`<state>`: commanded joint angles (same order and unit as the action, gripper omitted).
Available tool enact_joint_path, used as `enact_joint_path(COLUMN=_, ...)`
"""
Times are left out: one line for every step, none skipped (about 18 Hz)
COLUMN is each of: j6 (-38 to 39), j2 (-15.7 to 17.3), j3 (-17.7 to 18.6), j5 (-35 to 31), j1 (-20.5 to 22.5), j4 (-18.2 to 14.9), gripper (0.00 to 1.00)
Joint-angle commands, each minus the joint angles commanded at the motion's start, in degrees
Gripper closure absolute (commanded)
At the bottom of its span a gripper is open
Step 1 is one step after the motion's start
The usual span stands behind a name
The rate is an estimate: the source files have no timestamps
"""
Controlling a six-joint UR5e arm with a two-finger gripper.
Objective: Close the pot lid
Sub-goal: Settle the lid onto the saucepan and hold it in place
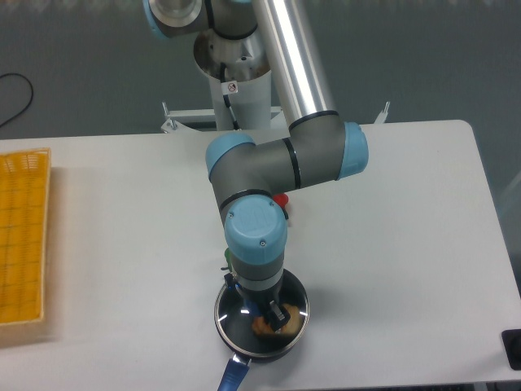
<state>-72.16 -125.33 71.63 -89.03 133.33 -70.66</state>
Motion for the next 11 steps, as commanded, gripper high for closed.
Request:
enact_joint_path(j6=0.00, j2=0.00, j3=0.00, j5=0.00, j1=0.00, j4=0.00, gripper=0.52)
enact_joint_path(j6=0.00, j2=-0.09, j3=0.00, j5=0.00, j1=0.00, j4=0.00, gripper=0.52)
enact_joint_path(j6=0.00, j2=0.00, j3=0.00, j5=0.00, j1=0.00, j4=0.09, gripper=0.52)
enact_joint_path(j6=0.00, j2=-0.09, j3=0.00, j5=0.00, j1=0.00, j4=0.09, gripper=0.52)
enact_joint_path(j6=0.00, j2=-0.09, j3=0.00, j5=0.00, j1=0.00, j4=0.09, gripper=0.52)
enact_joint_path(j6=0.00, j2=-0.09, j3=0.00, j5=0.00, j1=0.00, j4=0.09, gripper=0.52)
enact_joint_path(j6=0.00, j2=-0.09, j3=0.00, j5=0.00, j1=0.00, j4=0.09, gripper=0.52)
enact_joint_path(j6=0.00, j2=-0.18, j3=0.00, j5=0.00, j1=0.00, j4=0.09, gripper=0.52)
enact_joint_path(j6=0.00, j2=-0.26, j3=0.00, j5=-0.09, j1=0.00, j4=0.09, gripper=0.52)
enact_joint_path(j6=0.00, j2=-0.35, j3=0.00, j5=-0.09, j1=-0.09, j4=0.09, gripper=0.52)
enact_joint_path(j6=0.00, j2=-0.44, j3=0.00, j5=-0.09, j1=-0.09, j4=0.17, gripper=0.52)
